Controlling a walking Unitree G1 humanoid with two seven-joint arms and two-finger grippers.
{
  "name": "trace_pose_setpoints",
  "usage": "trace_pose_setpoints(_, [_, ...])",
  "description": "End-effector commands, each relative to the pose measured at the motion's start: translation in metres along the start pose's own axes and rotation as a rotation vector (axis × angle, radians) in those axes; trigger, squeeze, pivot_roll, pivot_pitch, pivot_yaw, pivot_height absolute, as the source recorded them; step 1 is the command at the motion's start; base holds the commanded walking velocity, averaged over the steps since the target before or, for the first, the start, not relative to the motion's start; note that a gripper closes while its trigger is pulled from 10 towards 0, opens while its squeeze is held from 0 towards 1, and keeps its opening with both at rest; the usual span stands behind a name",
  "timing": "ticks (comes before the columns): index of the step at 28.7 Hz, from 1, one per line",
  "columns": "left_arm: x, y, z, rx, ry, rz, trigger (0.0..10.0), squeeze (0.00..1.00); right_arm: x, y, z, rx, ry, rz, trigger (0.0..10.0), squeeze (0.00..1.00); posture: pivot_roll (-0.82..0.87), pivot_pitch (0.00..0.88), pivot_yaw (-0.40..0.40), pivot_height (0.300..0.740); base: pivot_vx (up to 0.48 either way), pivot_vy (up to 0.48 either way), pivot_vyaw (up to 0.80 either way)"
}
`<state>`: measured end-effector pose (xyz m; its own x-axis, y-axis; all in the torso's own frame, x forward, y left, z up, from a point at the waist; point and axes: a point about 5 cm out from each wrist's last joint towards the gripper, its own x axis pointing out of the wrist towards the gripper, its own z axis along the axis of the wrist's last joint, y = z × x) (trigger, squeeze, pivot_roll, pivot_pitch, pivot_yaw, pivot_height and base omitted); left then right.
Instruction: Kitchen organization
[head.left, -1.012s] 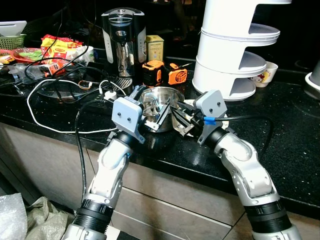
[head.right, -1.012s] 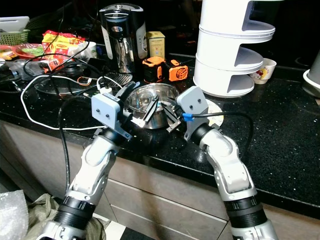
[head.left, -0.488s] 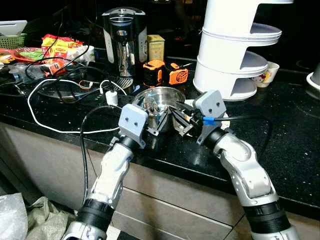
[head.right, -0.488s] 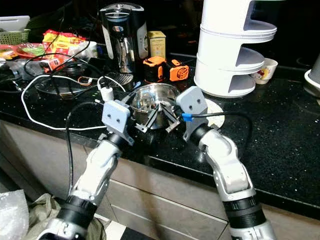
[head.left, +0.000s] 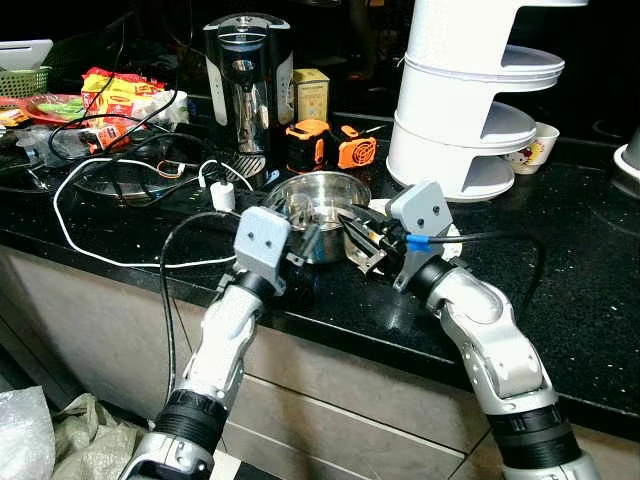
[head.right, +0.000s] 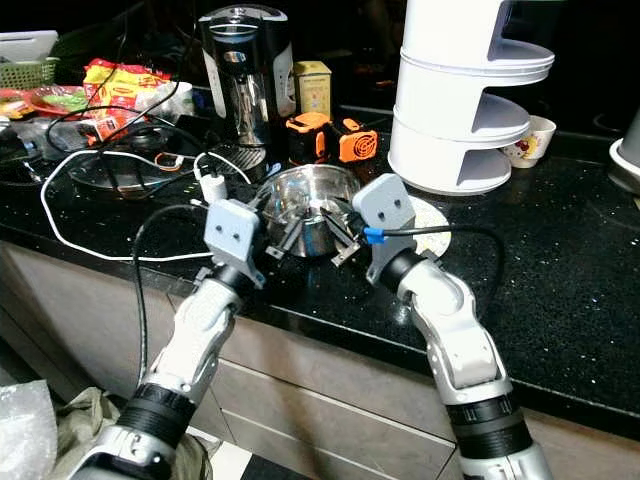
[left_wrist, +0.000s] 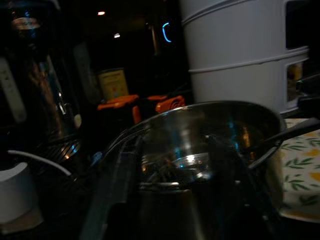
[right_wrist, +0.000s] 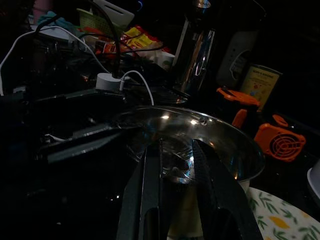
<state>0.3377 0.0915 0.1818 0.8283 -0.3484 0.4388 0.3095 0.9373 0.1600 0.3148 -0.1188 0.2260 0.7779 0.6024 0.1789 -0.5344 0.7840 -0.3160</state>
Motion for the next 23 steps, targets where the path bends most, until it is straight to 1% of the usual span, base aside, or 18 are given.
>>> trace_pose_setpoints(1, [0.001,0.002,-0.001,-0.006,0.001,0.003,0.0,0.0,-0.001,0.001,0.004,0.01,-0.018,0.0,0.0,0.0,-0.05,0.0,0.002,0.74,0.0,0.0,0.0])
trace_pose_setpoints(14, [0.005,0.004,0.007,-0.011,-0.039,0.005,0.0,0.0,0.0,0.001,0.004,0.01,-0.023,-0.002,0.0,0.0,-0.05,0.0,0.002,0.74,0.0,0.0,0.0])
trace_pose_setpoints(16, [0.009,0.003,0.018,-0.033,-0.078,-0.008,0.0,0.0,0.001,0.0,0.006,0.01,-0.031,-0.008,0.0,0.0,-0.04,0.0,0.003,0.74,0.0,0.0,0.0])
trace_pose_setpoints(19, [0.017,0.003,0.042,-0.109,-0.165,-0.018,0.0,0.0,0.001,-0.008,0.014,0.09,-0.092,-0.055,0.0,0.0,-0.04,0.0,0.003,0.74,0.0,0.0,0.0])
trace_pose_setpoints(21, [0.017,0.003,0.042,-0.109,-0.165,-0.018,0.0,0.0,0.001,-0.008,0.014,0.09,-0.092,-0.055,0.0,0.0,-0.04,0.0,0.003,0.74,0.0,0.0,0.0])
trace_pose_setpoints(23, [0.021,0.006,0.061,-0.172,-0.226,-0.008,0.0,0.0,-0.001,-0.018,0.024,0.189,-0.174,-0.096,0.0,0.0,-0.04,0.0,0.004,0.74,0.0,0.0,0.0])
